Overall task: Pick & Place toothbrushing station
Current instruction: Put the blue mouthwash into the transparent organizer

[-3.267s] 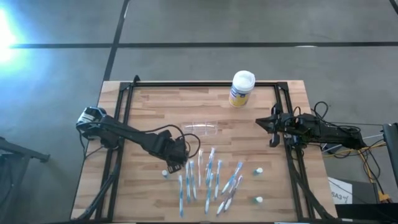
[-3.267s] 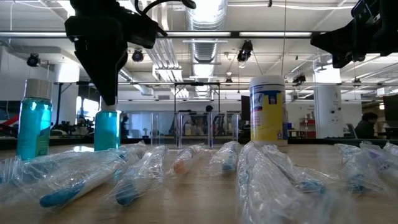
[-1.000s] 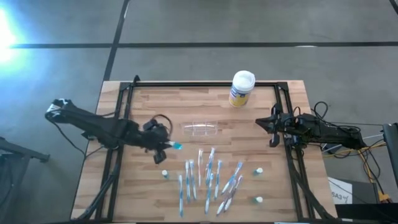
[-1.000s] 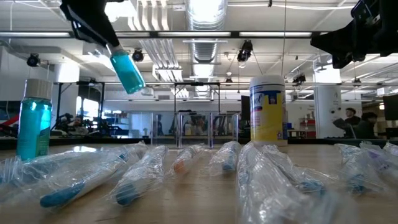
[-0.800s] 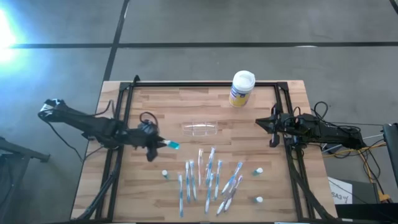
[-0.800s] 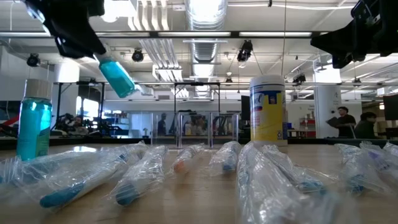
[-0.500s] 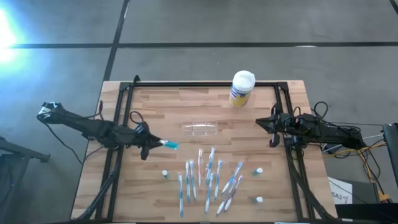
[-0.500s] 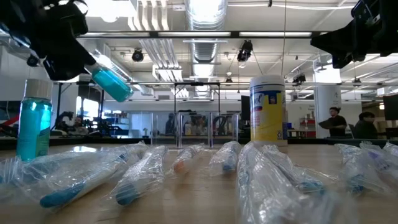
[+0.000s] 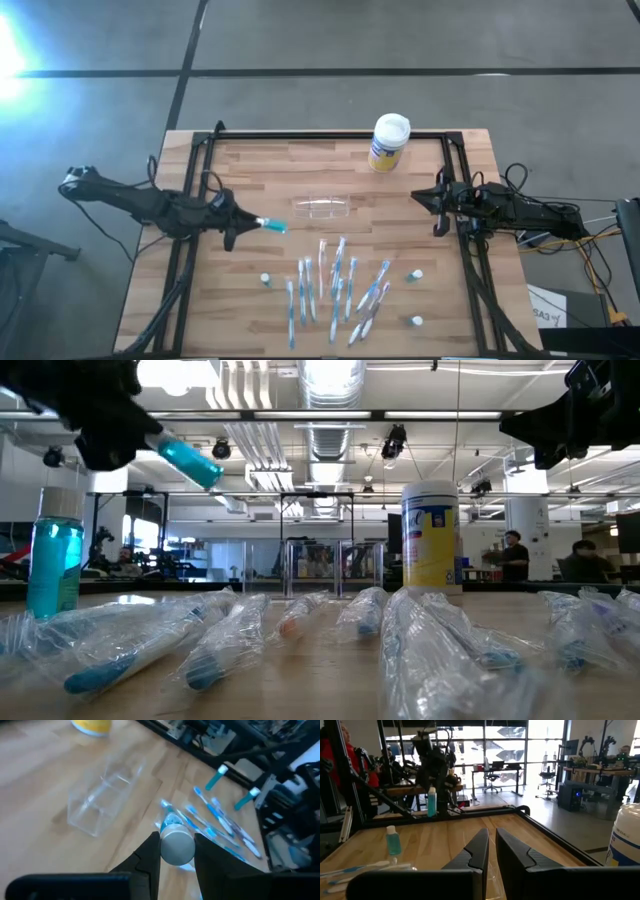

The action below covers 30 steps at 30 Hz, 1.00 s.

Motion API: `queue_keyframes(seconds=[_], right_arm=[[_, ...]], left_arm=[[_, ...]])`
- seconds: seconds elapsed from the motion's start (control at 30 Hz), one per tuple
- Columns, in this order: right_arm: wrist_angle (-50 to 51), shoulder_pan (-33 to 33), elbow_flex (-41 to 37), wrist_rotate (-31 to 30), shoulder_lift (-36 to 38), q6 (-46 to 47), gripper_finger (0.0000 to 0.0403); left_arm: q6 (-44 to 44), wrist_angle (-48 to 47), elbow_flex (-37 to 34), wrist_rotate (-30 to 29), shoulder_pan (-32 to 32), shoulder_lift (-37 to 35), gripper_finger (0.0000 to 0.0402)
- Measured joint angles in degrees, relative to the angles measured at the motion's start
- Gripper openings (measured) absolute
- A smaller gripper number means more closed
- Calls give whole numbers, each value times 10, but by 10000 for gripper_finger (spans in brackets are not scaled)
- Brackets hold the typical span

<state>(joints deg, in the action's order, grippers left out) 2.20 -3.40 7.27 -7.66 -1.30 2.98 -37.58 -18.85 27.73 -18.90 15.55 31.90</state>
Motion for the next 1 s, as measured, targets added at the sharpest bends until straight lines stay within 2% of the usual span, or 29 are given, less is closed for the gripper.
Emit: queue_keyframes(seconds=[0.23,0.37,0.53,0.73,0.87,1.0], right_arm=[[-2,0,0,0,0,0,34],[-2,0,0,0,0,0,34],[2,0,0,0,0,0,34],[2,0,0,0,0,0,34],[1,0,0,0,0,0,34],[-6,0,-2,0,0,-2,34]], left_arm=[[34,-188,211,-46,-20,118,92],[67,-244,299,-52,-26,177,92],[90,-266,347,-51,-34,220,92],[96,-277,360,-39,-51,234,92],[115,-277,380,-7,-79,242,92],[155,-301,435,32,-113,280,92]])
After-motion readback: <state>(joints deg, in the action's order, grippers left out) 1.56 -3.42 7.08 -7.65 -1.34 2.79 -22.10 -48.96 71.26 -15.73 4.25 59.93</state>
